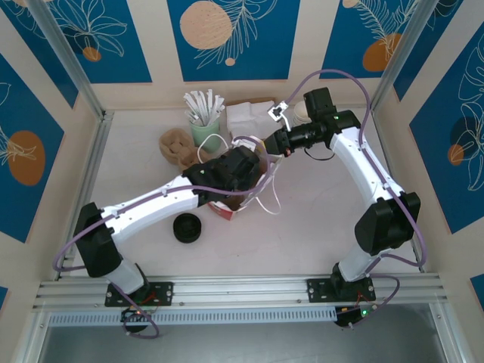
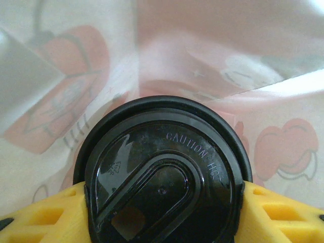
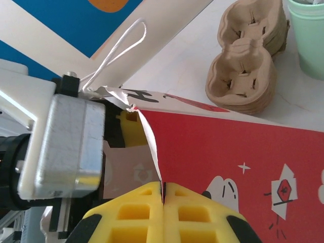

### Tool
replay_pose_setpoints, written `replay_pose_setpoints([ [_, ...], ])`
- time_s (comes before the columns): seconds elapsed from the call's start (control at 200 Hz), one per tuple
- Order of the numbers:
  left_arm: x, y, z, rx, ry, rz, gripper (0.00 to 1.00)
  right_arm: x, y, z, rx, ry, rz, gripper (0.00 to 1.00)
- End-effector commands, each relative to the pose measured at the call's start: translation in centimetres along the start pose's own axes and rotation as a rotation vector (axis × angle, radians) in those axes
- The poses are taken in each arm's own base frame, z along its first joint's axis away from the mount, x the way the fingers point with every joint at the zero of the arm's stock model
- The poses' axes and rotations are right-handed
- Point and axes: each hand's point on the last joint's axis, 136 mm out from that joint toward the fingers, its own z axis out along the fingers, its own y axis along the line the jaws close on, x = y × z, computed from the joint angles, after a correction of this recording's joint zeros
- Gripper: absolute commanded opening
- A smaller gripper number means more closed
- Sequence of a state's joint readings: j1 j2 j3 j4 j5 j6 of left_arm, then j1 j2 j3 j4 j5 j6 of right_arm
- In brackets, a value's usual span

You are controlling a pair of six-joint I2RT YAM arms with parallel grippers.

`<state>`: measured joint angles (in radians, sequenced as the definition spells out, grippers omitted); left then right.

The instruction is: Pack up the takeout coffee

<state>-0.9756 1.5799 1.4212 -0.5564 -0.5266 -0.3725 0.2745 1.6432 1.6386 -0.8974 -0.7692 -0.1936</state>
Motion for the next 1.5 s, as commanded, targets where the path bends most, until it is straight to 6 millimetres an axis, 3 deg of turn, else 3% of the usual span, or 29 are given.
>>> replay_pose_setpoints([
  [0.0, -0.2, 0.5, -1.3, -0.01, -0.022, -0.035, 0.59, -0.2, 2.2, -0.5, -0.053, -0.021, -0.021, 0.0],
  [0.23, 0.7, 0.5, -0.4, -0.024, -0.016, -0.022, 0.58, 0.1, 2.2, 0.4, -0.065, 0.0, -0.018, 0.0],
  [0.695, 0.2, 0.4, 0.9, -0.031, -0.055, -0.028, 0.59, 0.1, 1.4, 0.8, -0.073, -0.003, 0.035, 0.0],
  [1.49, 1.6, 0.6, 2.8, -0.044, -0.005, -0.019, 0.59, 0.1, 0.8, 1.3, -0.086, 0.0, 0.065, 0.0],
])
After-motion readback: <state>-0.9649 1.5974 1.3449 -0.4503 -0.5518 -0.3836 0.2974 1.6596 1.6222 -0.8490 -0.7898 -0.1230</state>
